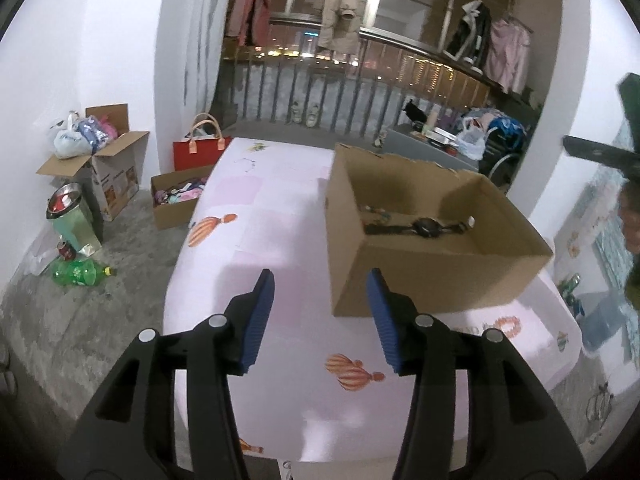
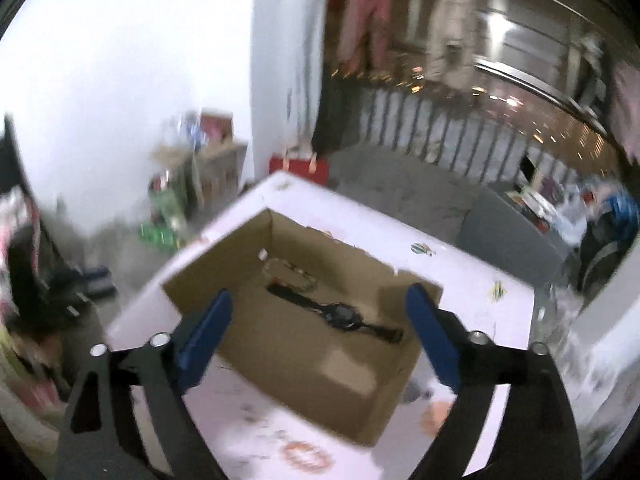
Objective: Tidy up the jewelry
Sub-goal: 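Withdraw both grippers up out of the box, then move the right gripper toward the pink bracelet while the left approaches the gold charms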
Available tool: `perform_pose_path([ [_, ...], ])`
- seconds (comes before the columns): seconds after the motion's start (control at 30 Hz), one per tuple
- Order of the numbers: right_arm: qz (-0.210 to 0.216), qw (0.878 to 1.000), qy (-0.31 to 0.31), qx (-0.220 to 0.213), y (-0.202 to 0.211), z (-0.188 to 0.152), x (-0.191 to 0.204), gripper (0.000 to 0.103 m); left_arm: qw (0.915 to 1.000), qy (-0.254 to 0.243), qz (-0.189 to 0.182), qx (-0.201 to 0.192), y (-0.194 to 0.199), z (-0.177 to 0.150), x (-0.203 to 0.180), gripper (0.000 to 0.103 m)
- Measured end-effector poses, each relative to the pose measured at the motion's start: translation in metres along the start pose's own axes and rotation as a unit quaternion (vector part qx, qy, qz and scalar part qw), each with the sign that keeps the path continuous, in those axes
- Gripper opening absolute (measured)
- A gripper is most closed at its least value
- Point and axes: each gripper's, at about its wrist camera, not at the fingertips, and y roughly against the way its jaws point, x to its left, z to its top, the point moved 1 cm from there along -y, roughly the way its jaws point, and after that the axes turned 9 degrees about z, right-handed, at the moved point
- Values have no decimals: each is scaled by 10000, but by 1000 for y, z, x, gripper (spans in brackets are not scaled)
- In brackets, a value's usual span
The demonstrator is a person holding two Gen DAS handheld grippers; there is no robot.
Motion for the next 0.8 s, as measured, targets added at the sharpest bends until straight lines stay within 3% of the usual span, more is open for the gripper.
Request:
perform_pose_path([
  [0.13,118,9970,-690,-338,22,-52,15,97,9999,-102,-77,49,1,-16,-14,48],
  [0.4,-616,9864,-1492,325,-12,-152,36,97,9984,-487,48,280,-15,-46,-49,48],
  [0.57,-986,9733,-2040,363,-24,-179,24,97,9961,-825,19,306,-22,-57,-74,48],
  [0.7,-1312,9735,-1862,218,-22,-186,21,97,9945,-988,-63,347,-28,-62,-90,48],
  [0.8,-1897,9705,-1463,255,-24,-188,21,97,9924,-1157,-117,398,-36,-67,-103,48],
])
